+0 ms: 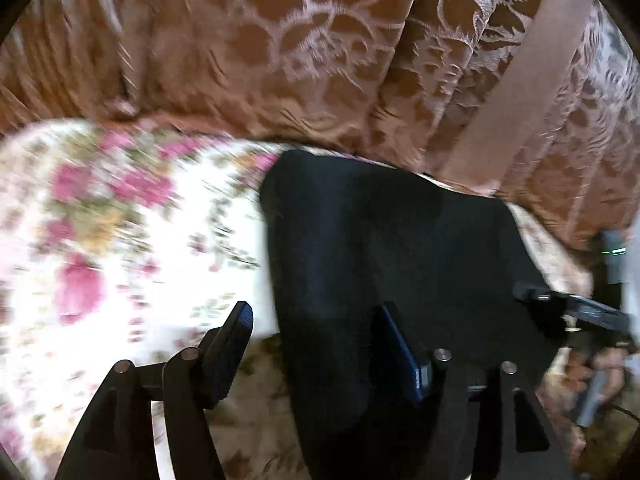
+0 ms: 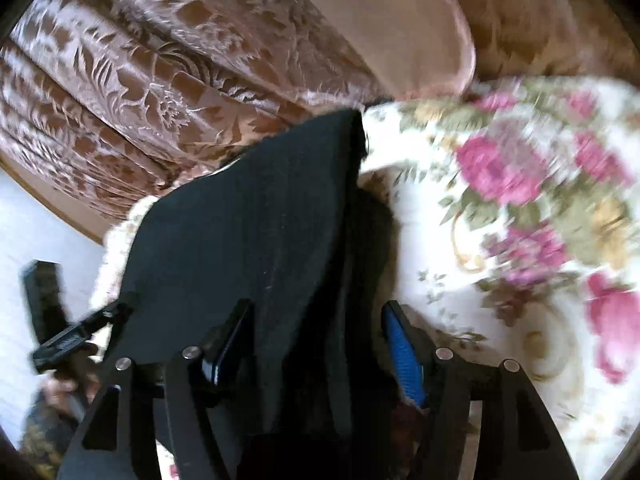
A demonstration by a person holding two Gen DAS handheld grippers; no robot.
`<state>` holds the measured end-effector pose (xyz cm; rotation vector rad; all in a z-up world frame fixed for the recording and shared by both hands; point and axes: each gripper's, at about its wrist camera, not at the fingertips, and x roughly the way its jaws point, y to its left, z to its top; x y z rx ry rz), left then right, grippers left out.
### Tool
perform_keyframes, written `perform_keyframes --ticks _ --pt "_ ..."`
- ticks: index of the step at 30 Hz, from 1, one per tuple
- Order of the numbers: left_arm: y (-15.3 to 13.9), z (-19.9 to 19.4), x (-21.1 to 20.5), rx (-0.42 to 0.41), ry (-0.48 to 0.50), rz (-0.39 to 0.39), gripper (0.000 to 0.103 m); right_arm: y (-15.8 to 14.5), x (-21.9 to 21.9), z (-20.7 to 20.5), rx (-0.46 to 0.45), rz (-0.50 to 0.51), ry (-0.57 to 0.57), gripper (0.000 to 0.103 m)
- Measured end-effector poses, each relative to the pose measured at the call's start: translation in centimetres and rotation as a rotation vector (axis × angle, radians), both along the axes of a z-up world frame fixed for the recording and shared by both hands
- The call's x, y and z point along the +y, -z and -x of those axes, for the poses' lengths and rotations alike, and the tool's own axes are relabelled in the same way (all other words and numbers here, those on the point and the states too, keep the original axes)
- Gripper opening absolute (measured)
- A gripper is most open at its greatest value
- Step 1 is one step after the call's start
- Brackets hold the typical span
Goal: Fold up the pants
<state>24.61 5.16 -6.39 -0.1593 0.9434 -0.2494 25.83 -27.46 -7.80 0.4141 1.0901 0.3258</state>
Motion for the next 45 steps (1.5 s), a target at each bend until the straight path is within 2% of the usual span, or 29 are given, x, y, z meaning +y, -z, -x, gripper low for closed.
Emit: perform_keyframes --ticks 1,4,7,11,16,24,28,30,39,45 --pt "-0.9 1.1 -0.4 -0.035 -0.02 -0.04 0.066 -1.2 0.5 0.6 -0.029 0.073 0.012 0.066" --pt "-2.6 3.8 -1.1 -0.089 -0.045 -0.071 0.067 -4.3 1.3 2.9 -0.129 0.207 0.03 0.066" --pt "-3.6 6.1 -1.9 -0.12 -0.07 -0.082 0.067 -6.5 2.4 5.3 -0.19 0.273 0.035 0.066" --pt "-4.4 9.0 -2.8 -0.155 -0.081 -0.109 0.067 -7.9 4.2 8.1 -0.223 0.278 0.037 0.066" --pt "-5.1 12.4 -3.5 -0.181 -0.099 -0.132 0.067 -7.9 6.0 11.3 -0.22 0.247 0.052 0.066" --pt "-5.3 16.6 -4.0 -0.19 -0.124 -0.159 0.068 -7.8 7.9 15.6 -0.219 0.292 0.137 0.066" --pt "-5.3 18.4 -4.1 -0.194 -0.131 -0.16 0.075 -7.5 8.5 17.3 -0.212 0.345 0.157 0.067" --pt "-5.2 19.4 -4.2 -0.195 -0.137 -0.162 0.075 -7.5 8.7 18.1 -0.214 0.353 0.157 0.067" --pt "-5.0 21.6 -4.6 -0.193 -0.153 -0.173 0.077 -8.3 9.8 21.0 -0.253 0.416 0.165 0.067" --pt "-5.8 22.9 -5.0 -0.244 -0.186 -0.182 0.077 -8.8 9.8 22.2 -0.268 0.432 0.186 0.069"
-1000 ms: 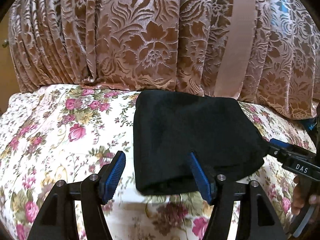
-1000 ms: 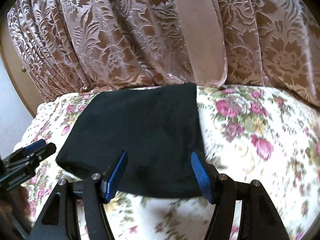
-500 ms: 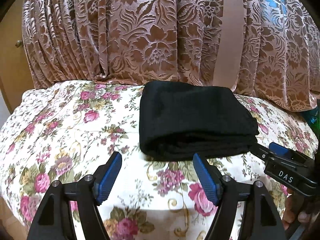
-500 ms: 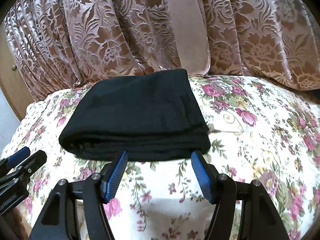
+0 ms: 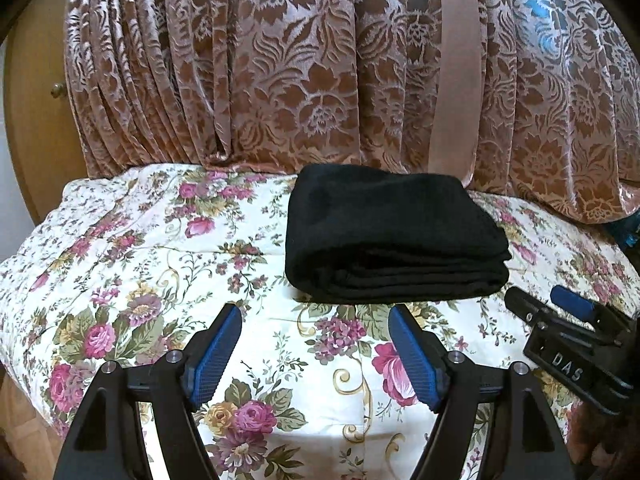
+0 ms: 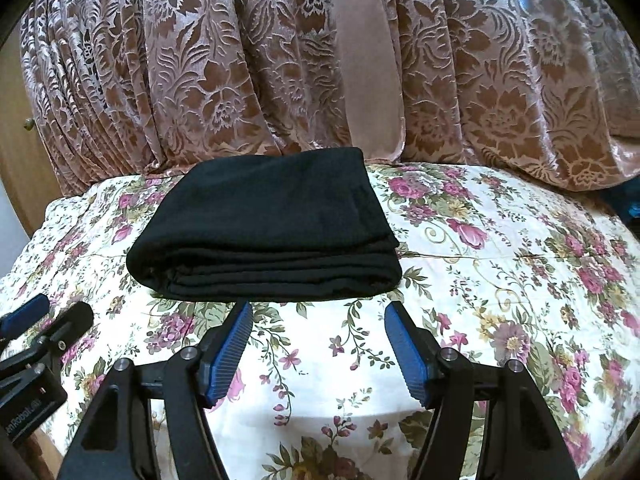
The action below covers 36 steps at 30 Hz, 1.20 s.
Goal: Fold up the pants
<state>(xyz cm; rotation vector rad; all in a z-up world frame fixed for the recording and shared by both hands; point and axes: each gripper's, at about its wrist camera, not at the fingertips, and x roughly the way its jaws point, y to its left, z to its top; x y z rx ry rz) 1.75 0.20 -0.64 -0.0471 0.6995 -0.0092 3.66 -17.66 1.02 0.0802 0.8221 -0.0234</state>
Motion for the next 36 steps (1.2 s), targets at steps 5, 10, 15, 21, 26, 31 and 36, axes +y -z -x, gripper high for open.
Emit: perform_keyframes --ticks 5,10,15,21,26,31,36 --pt "-0.02 0.01 0.06 0.01 -0.002 0.013 0.077 0.04 0.09 0.3 0.006 0.0 0.001 0.069" --pt "0.4 -0.11 0.19 0.03 -0.013 0.015 0.077 0.2 0.23 0.34 0.011 0.0 -0.003 0.069" --pt "0.57 -0.19 0.4 0.037 -0.021 0.015 0.077 0.26 0.32 0.29 0.012 0.003 -0.008 0.069" --pt "0.54 -0.12 0.58 0.039 -0.026 0.013 0.077 0.18 0.52 0.31 0.011 0.007 -0.015 0.07" --pt "0.25 0.08 0.66 0.033 -0.028 0.007 0.077 0.25 0.77 0.36 0.014 0.008 -0.022 0.07" --pt "0.08 0.29 0.7 0.031 -0.031 0.012 0.077 0.36 0.78 0.44 0.016 0.01 -0.026 0.07" --pt "-0.02 0.38 0.65 0.027 -0.032 0.015 0.077 0.48 0.74 0.52 0.021 0.011 -0.027 0.07"
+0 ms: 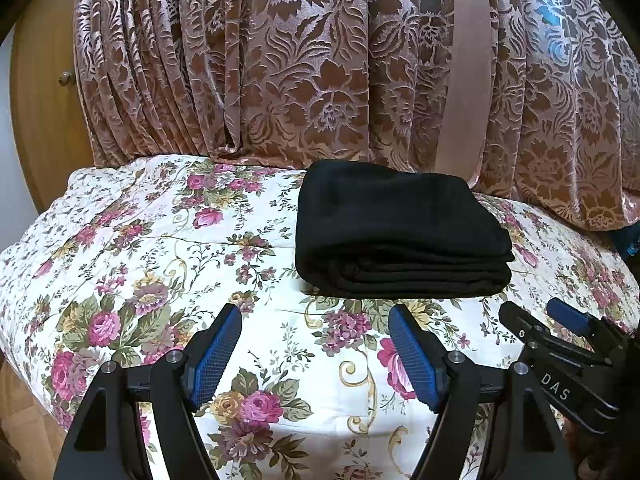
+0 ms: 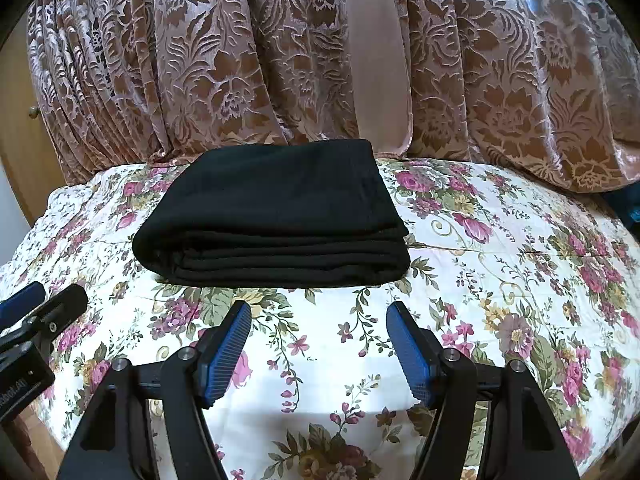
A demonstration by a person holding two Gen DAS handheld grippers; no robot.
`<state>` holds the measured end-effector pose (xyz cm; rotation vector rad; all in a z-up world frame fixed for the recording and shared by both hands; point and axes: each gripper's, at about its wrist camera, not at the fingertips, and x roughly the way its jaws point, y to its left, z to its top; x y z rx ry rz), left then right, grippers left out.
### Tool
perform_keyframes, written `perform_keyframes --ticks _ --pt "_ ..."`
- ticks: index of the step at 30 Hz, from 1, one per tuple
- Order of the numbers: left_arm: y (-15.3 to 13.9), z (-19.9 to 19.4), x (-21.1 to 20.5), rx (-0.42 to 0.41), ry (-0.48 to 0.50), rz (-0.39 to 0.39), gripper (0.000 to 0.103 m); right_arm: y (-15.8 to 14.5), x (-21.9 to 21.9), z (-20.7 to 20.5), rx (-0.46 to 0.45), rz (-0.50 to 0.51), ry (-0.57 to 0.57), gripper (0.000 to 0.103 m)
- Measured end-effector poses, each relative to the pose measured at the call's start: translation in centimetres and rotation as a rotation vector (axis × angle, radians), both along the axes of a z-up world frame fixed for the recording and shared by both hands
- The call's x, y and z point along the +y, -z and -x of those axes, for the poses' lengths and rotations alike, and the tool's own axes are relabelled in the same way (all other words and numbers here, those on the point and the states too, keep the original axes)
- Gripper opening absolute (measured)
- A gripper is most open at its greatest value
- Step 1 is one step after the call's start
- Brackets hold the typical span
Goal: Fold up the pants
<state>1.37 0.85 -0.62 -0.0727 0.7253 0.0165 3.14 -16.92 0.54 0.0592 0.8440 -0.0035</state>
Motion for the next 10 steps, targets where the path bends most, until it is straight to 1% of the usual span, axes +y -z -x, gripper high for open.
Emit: perform_keyframes --ticks 2,5,6,8,10 --pt "-0.01 0.05 -0.02 -0.004 0.0 -0.003 0.077 0.07 0.04 0.03 0.001 0.002 0.001 0.07" --pt "-0.13 0.31 -0.17 -0.033 -0.009 -0.031 0.077 0.25 0.0 0.04 0.006 0.004 0.0 0.071" --pt "-0.15 0.32 -0.11 -0.037 -0.007 -0.023 0.076 0.34 -0.05 0.03 0.009 0.004 0.001 0.071" --pt "-0.18 0.29 0.02 -0.042 -0.01 -0.015 0.072 0.56 -0.14 0.02 0.015 0.003 0.002 0.071" --pt "-0.09 0.16 0.11 -0.039 -0.01 -0.007 0.072 0.71 -0.27 0.02 0.019 0.001 0.004 0.071"
